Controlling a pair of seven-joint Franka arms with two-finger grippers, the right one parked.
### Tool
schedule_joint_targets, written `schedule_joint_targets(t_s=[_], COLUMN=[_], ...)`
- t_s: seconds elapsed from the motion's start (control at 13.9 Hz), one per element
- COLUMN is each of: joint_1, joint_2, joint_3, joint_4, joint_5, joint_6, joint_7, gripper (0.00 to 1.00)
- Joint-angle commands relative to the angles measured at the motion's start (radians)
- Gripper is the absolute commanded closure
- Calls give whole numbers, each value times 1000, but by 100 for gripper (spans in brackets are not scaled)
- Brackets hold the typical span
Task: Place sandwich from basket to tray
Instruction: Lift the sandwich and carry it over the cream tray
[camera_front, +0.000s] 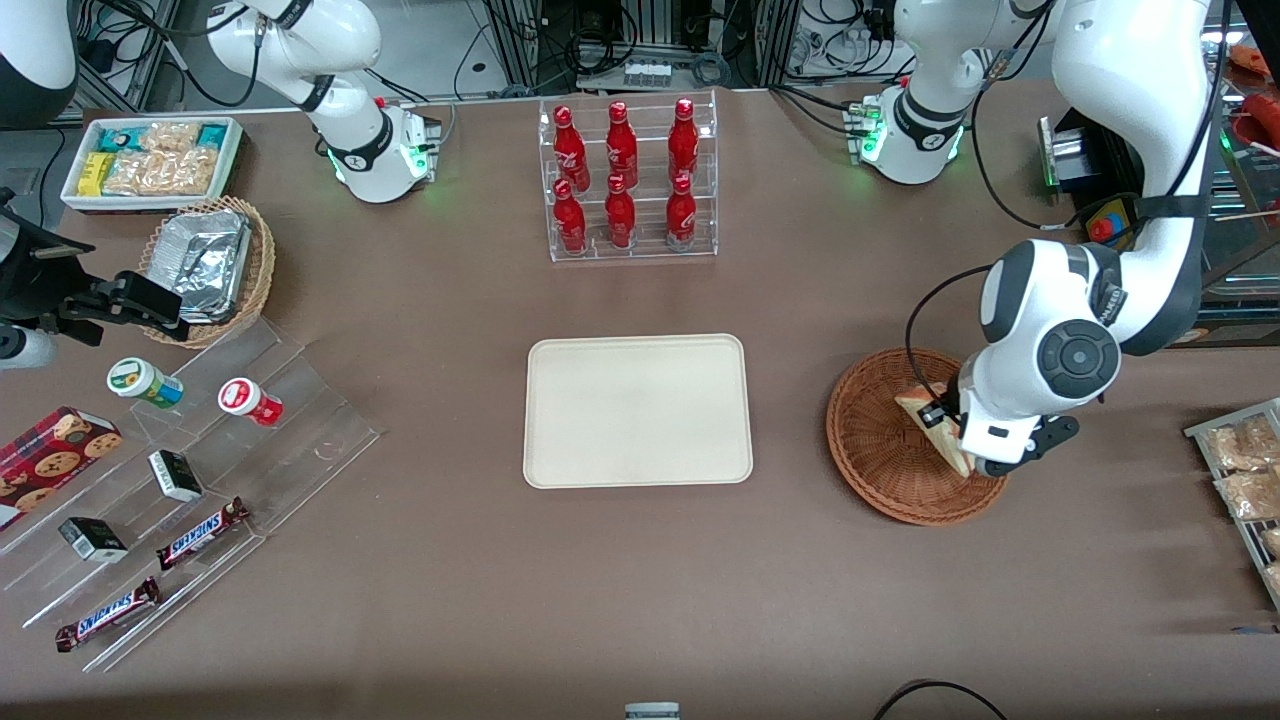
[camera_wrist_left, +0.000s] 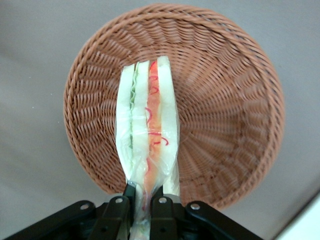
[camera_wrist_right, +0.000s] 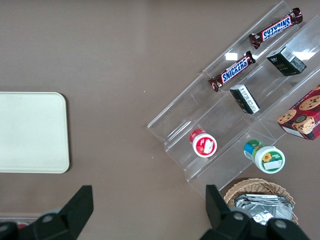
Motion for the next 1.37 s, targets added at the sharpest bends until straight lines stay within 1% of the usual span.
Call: schedule_joint_targets(t_s=[0.0, 0.22, 0.5, 0.72, 1.01, 1.15, 1.29], joint_1=[-63, -127, -221, -290, -391, -417, -439], joint_2=[-10, -10, -6, 24, 116, 182, 249], joint_3=[2, 2, 0, 0, 2, -1, -38], joint_4=[46, 66, 93, 118, 208, 262, 323], joint_5=[15, 13, 13, 12, 3, -2, 4], joint_6=[-59, -59, -56, -30, -29, -27, -27], joint_7=[17, 34, 121, 141, 155, 155, 143], gripper=[100, 100, 100, 100, 100, 100, 100])
